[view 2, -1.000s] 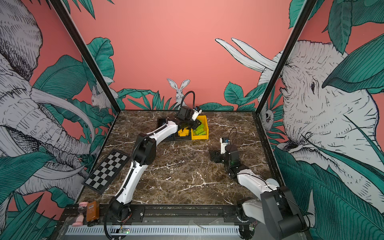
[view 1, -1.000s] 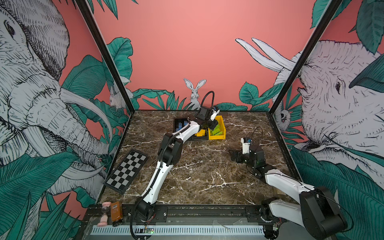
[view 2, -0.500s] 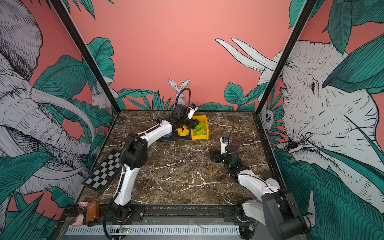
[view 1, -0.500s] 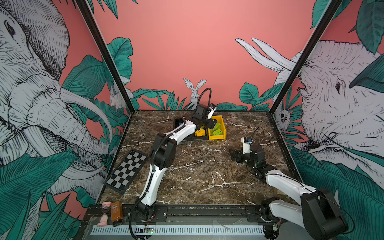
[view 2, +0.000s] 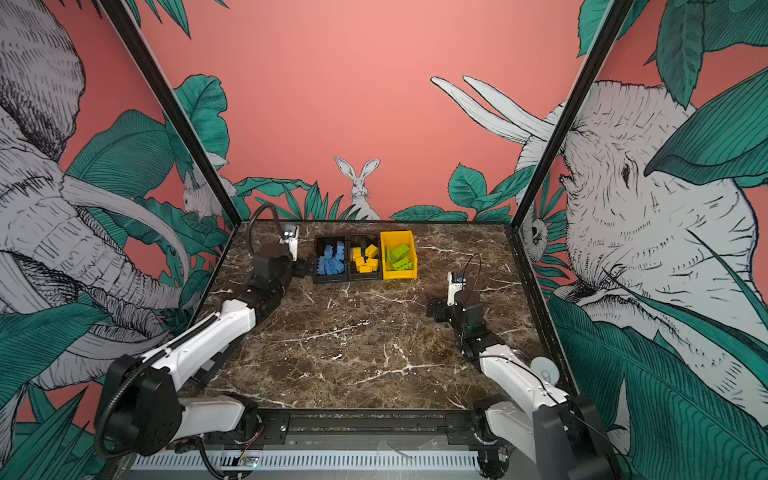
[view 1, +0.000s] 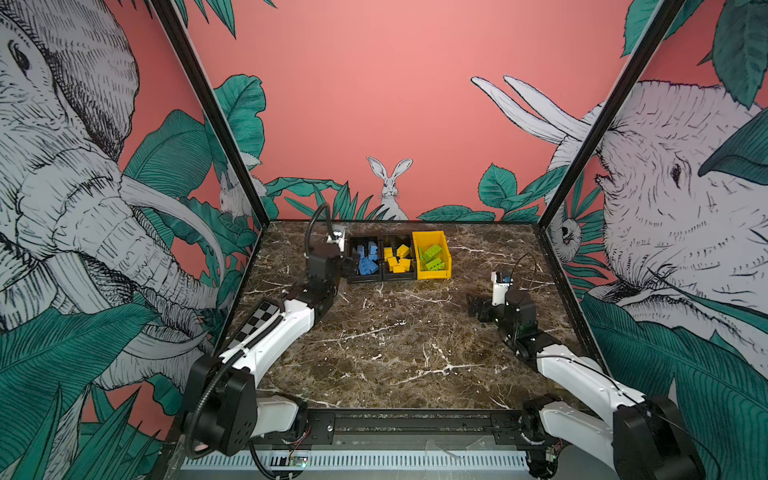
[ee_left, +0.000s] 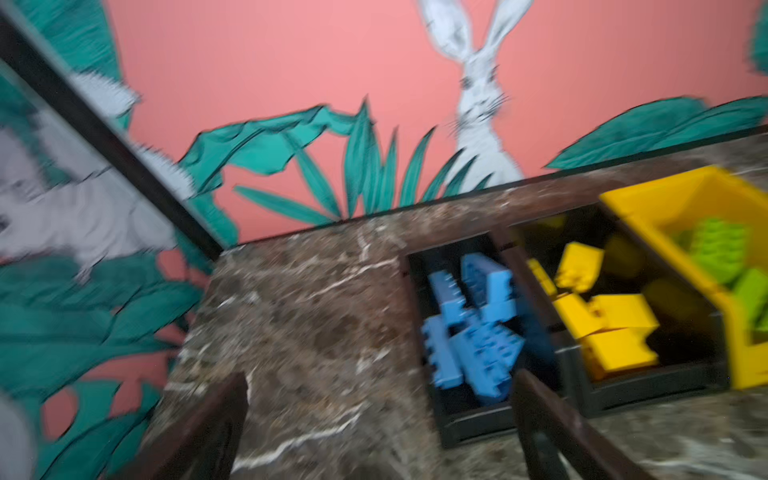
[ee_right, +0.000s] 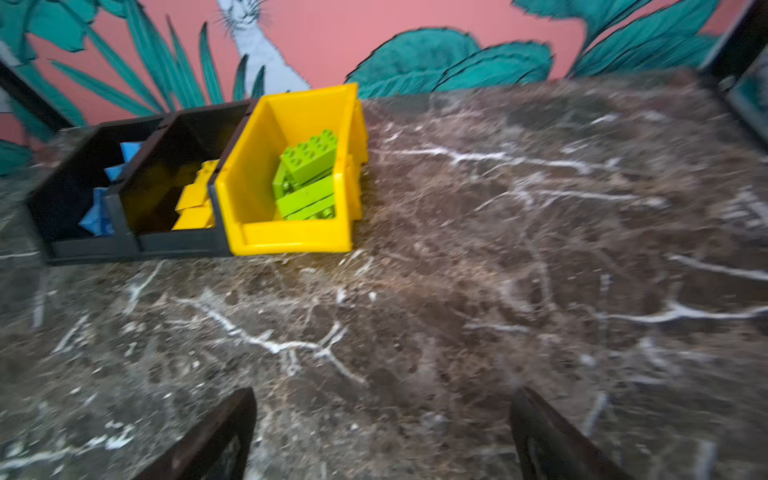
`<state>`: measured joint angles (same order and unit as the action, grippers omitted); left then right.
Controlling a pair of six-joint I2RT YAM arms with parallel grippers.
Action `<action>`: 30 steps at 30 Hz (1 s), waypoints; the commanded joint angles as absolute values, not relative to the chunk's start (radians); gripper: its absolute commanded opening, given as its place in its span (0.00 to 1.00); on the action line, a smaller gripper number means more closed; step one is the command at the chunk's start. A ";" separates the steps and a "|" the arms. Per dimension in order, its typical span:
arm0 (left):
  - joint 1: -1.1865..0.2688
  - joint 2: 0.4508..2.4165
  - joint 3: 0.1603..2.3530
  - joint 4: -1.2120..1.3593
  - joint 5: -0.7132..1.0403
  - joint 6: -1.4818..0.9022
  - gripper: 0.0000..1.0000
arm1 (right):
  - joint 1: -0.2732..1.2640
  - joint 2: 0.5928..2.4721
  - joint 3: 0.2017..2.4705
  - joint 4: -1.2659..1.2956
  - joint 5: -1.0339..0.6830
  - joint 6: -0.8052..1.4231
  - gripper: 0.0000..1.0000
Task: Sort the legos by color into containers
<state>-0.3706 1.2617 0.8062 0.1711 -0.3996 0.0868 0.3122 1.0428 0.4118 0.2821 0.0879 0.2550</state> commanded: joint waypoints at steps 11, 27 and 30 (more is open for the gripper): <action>-0.167 1.323 0.422 0.661 -0.498 0.122 0.99 | 0.069 1.142 0.373 0.426 0.356 0.110 0.98; -0.062 1.558 0.406 0.895 -0.123 0.108 0.99 | 0.058 1.545 0.393 0.905 0.179 -0.013 0.98; -0.063 1.548 0.410 0.872 -0.121 0.106 0.99 | 0.054 1.533 0.398 0.863 0.178 -0.009 0.98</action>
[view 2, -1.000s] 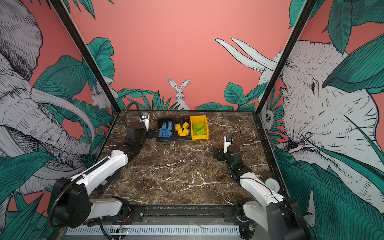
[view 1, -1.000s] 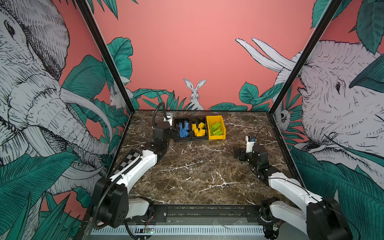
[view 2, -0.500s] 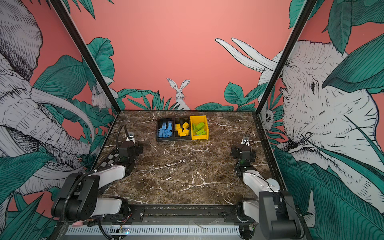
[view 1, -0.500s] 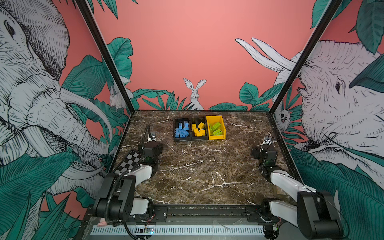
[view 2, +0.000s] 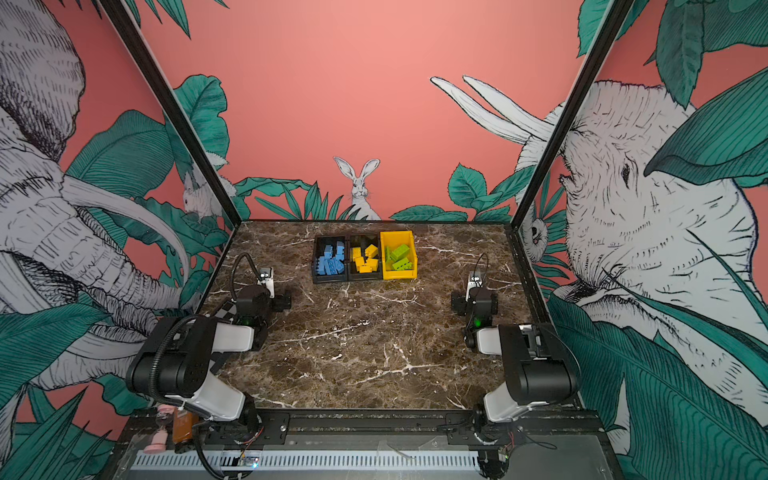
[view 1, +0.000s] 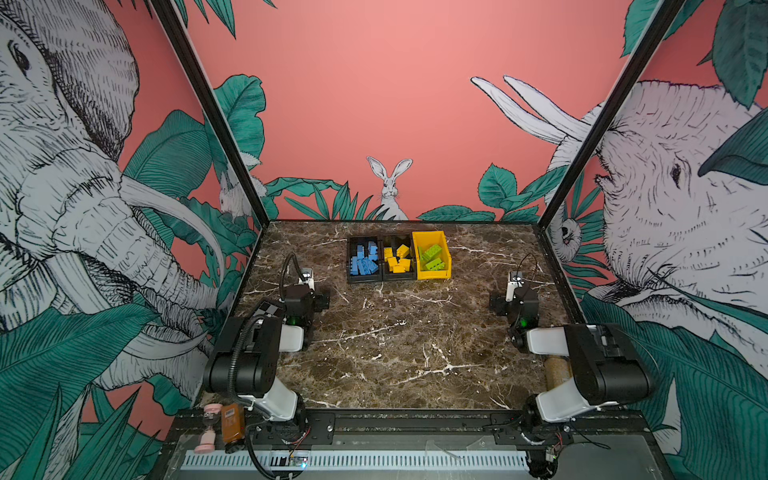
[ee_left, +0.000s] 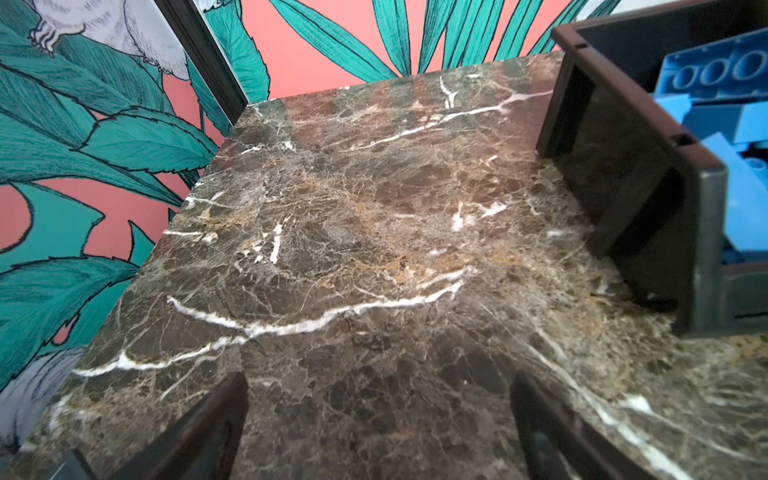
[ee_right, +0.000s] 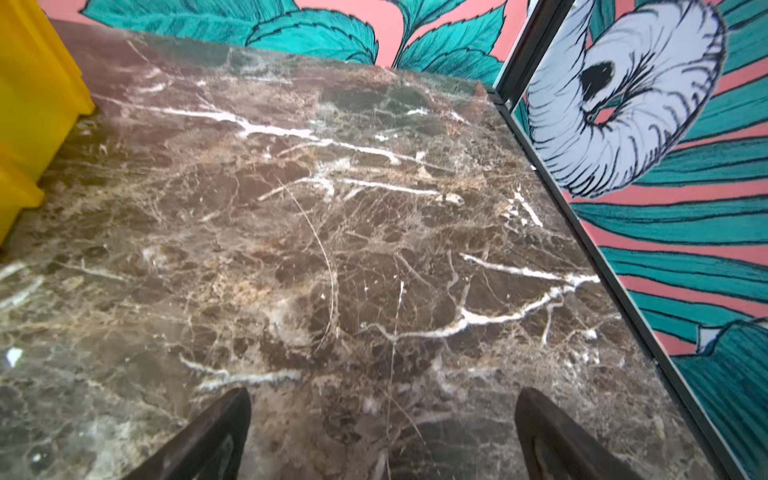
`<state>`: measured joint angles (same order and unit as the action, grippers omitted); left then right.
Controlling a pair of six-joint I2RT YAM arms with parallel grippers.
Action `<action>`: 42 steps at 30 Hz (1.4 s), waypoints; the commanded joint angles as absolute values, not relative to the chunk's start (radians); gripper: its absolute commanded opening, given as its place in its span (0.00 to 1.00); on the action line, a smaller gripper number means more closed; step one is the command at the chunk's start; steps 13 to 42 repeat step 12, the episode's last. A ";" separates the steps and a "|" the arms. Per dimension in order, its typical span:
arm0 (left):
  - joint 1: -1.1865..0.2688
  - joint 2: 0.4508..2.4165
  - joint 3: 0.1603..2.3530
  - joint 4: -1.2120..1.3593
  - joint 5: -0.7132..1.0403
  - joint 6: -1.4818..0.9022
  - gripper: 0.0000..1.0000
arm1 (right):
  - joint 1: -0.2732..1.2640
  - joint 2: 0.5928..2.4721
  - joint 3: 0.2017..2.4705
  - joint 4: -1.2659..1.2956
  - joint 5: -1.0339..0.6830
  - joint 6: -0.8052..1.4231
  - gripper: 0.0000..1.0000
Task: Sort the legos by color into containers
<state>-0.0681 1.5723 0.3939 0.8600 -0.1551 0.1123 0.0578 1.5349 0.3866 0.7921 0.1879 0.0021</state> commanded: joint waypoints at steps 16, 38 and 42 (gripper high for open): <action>-0.060 1.551 0.408 0.876 -0.120 0.104 0.99 | 0.054 1.528 0.401 0.851 0.175 -0.007 0.98; -0.060 1.551 0.408 0.876 -0.120 0.104 0.99 | 0.054 1.528 0.401 0.851 0.175 -0.007 0.98; -0.060 1.551 0.408 0.876 -0.120 0.104 0.99 | 0.054 1.528 0.401 0.851 0.175 -0.007 0.98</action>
